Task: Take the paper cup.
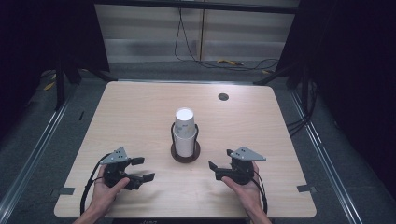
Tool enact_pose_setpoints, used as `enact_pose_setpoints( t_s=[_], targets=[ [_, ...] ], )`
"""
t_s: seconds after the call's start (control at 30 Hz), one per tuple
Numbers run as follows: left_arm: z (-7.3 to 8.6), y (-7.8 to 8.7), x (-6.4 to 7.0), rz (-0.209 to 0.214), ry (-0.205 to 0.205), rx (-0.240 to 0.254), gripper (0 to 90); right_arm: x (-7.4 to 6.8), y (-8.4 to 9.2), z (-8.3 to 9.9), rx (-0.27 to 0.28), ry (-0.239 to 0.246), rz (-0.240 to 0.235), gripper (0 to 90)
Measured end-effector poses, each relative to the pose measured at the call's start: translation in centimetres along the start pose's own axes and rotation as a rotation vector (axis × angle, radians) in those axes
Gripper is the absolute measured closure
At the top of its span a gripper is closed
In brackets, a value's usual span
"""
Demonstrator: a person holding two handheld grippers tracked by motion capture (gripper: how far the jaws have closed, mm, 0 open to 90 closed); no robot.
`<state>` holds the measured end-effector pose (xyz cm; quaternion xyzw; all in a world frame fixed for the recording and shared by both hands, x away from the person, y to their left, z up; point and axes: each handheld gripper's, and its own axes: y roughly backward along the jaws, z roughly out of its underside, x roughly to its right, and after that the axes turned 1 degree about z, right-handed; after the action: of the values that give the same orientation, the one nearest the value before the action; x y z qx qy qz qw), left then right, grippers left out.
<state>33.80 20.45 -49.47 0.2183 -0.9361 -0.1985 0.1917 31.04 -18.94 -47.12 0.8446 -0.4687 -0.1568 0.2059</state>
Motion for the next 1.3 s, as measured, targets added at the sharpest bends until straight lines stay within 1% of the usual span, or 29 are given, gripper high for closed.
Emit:
enact_pose_setpoints(
  t_s=[0.03, 0.07, 0.13, 0.23, 0.3, 0.37, 0.47, 0.5, 0.53, 0.6, 0.63, 0.67, 0.7, 0.73, 0.8, 0.87, 0.9, 0.97, 1.03, 1.1, 1.13, 1.17, 1.2, 1.23, 1.27, 1.3],
  targets=[
    [0.0, -0.1, 0.1, -0.003, -0.004, 0.002, 16.2, 0.0, 0.1, -0.1, 0.003, 0.003, -0.002, 16.3],
    [0.0, -0.2, 0.2, 0.004, -0.004, -0.001, 16.2, 0.0, 0.2, -0.3, -0.006, -0.004, -0.016, 16.9],
    [0.0, -0.2, 0.3, 0.015, -0.011, -0.003, 16.2, 0.0, 0.4, -0.6, 0.001, -0.006, -0.033, 19.2],
    [0.0, -0.1, 0.4, 0.013, -0.023, -0.01, 16.2, -0.1, 0.7, -1.2, 0.017, 0.017, -0.046, 19.9],
    [0.1, 0.1, 0.5, 0.01, -0.037, -0.02, 16.9, -0.1, 0.8, -1.7, 0.025, 0.018, -0.053, 20.1],
    [0.3, 0.1, 0.5, 0.006, -0.031, -0.022, 18.2, -0.2, 0.8, -2.3, 0.008, 0.023, -0.07, 20.6],
    [0.6, 0.2, 0.3, 0.013, 0.004, -0.017, 18.2, -0.3, 1.0, -3.1, 0.016, 0.019, -0.103, 21.4],
    [0.6, 0.3, 0.3, 0.009, 0.0, -0.016, 18.2, -0.4, 1.1, -3.4, 0.016, 0.026, -0.114, 21.4],
    [0.6, 0.4, 0.3, -0.002, -0.016, -0.02, 18.2, -0.4, 1.2, -3.7, 0.02, 0.029, -0.119, 21.4],
    [0.6, 0.4, 0.3, -0.003, -0.016, -0.019, 18.3, -0.6, 1.3, -4.3, 0.023, 0.034, -0.128, 21.3],
    [0.6, 0.4, 0.4, -0.001, -0.013, -0.016, 18.2, -0.7, 1.3, -4.6, 0.028, 0.022, -0.146, 21.2],
    [0.5, 0.4, 0.4, -0.003, -0.019, -0.02, 18.2, -0.7, 1.3, -4.6, 0.028, 0.022, -0.146, 21.2],
    [0.5, 0.4, 0.5, -0.003, -0.032, -0.023, 18.3, -1.1, 1.2, -5.3, 0.031, 0.045, -0.156, 20.9],
    [0.5, 0.4, 0.5, -0.003, -0.032, -0.023, 18.3, -1.3, 1.2, -5.7, 0.041, 0.053, -0.158, 20.8],
    [0.4, 0.4, 0.6, 0.014, -0.028, -0.007, 18.2, -1.4, 0.9, -6.3, 0.045, 0.051, -0.174, 20.7],
    [0.4, 0.4, 0.5, 0.019, -0.038, -0.003, 18.3, -1.5, 0.5, -6.9, 0.047, 0.065, -0.174, 18.9],
    [0.4, 0.4, 0.4, 0.021, -0.037, -0.001, 18.3, -1.4, 0.2, -7.2, 0.042, 0.072, -0.186, 18.9],
    [0.4, 0.4, 0.3, 0.022, -0.035, 0.002, 18.2, -1.1, -0.1, -7.8, 0.055, 0.074, -0.188, 17.8],
    [0.5, 0.4, 0.2, 0.028, -0.027, 0.003, 18.2, -0.8, -0.6, -8.3, 0.056, 0.058, -0.194, 17.5],
    [0.5, 0.4, 0.3, 0.034, -0.028, 0.002, 18.1, -0.7, -0.9, -8.9, 0.067, 0.056, -0.199, 17.5],
    [0.5, 0.3, 0.3, 0.034, -0.036, -0.004, 18.2, -0.7, -1.1, -9.2, 0.074, 0.046, -0.207, 17.4],
    [0.5, 0.3, 0.3, 0.034, -0.036, -0.004, 18.2, -0.7, -1.1, -9.2, 0.074, 0.046, -0.207, 17.4],
    [0.5, 0.3, 0.3, 0.031, -0.042, -0.009, 18.2, -0.9, -1.4, -9.8, 0.062, 0.058, -0.218, 17.2],
    [0.5, 0.3, 0.5, 0.026, -0.053, -0.012, 18.2, -1.0, -1.5, -10.1, 0.065, 0.057, -0.223, 17.2],
    [0.5, 0.3, 0.5, 0.026, -0.053, -0.012, 18.2, -1.0, -1.5, -10.1, 0.065, 0.057, -0.223, 17.2],
    [0.5, 0.2, 0.4, 0.031, -0.047, -0.013, 18.2, -1.2, -1.8, -10.6, 0.062, 0.068, -0.24, 17.1]
  ],
)
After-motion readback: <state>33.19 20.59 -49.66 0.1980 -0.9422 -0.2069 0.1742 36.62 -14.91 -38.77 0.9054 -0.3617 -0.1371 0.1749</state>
